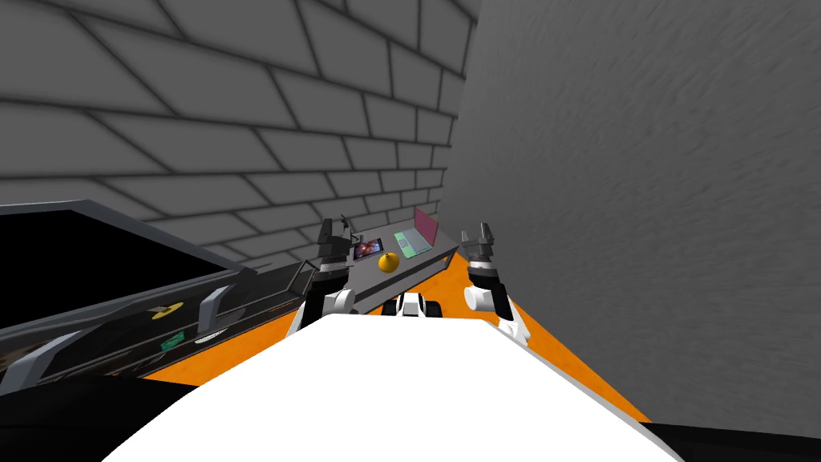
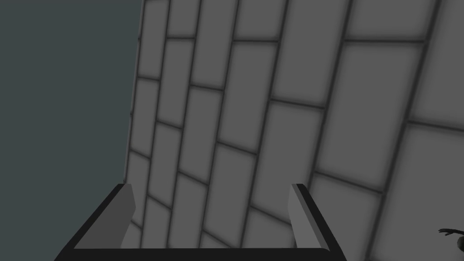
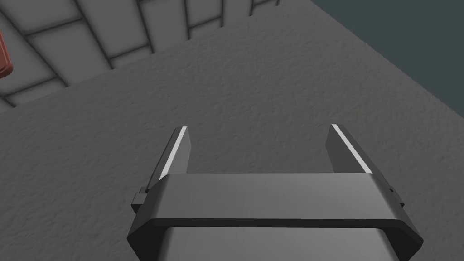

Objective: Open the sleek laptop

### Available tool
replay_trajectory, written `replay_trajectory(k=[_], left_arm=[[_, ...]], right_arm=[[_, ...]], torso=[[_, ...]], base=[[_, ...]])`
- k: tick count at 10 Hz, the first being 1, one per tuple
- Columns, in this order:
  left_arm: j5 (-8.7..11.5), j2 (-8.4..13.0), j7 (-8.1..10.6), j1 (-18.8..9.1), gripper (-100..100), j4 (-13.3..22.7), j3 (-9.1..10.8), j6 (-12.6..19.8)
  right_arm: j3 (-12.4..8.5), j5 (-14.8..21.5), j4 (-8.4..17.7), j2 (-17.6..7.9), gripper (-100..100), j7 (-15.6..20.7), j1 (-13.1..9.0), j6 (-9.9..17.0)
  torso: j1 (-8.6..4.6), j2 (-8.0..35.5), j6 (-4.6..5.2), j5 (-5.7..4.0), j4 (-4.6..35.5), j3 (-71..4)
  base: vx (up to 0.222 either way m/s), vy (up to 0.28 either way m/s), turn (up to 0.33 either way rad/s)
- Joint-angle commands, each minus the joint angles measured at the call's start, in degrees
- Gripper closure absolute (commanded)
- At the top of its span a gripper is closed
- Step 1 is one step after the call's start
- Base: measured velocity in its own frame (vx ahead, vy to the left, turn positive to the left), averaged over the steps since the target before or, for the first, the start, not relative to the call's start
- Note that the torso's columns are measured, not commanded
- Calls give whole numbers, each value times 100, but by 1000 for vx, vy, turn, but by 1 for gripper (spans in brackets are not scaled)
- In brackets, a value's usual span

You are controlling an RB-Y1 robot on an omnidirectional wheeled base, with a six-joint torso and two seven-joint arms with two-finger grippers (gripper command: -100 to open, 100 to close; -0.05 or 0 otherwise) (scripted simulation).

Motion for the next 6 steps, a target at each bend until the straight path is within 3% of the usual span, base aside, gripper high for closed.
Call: replay_trajectory(k=[1,2,4,5,6], left_arm=[[0,0,0,0,0,0,0,0],[0,0,0,0,0,0,0,0],[0,0,0,0,0,0,0,0],[0,0,0,0,0,0,0,0],[0,0,0,0,0,0,0,0]], right_arm=[[94,-403,341,-121,-100,-470,-335,388],[94,-403,341,-121,-100,-502,-335,405],[137,-761,644,-207,-100,-860,-649,748],[137,-761,644,-207,-100,-916,-649,749],[160,-947,804,-240,-100,-1132,-813,930]], torso=[[3,1,0,0,0,1],[4,1,0,1,0,1],[10,8,0,3,2,5],[0,4,0,0,1,3],[6,6,0,1,2,3]], base=[[53,-79,-19],[40,-55,-5],[35,-64,-21],[26,-55,-1],[23,-48,-12]])
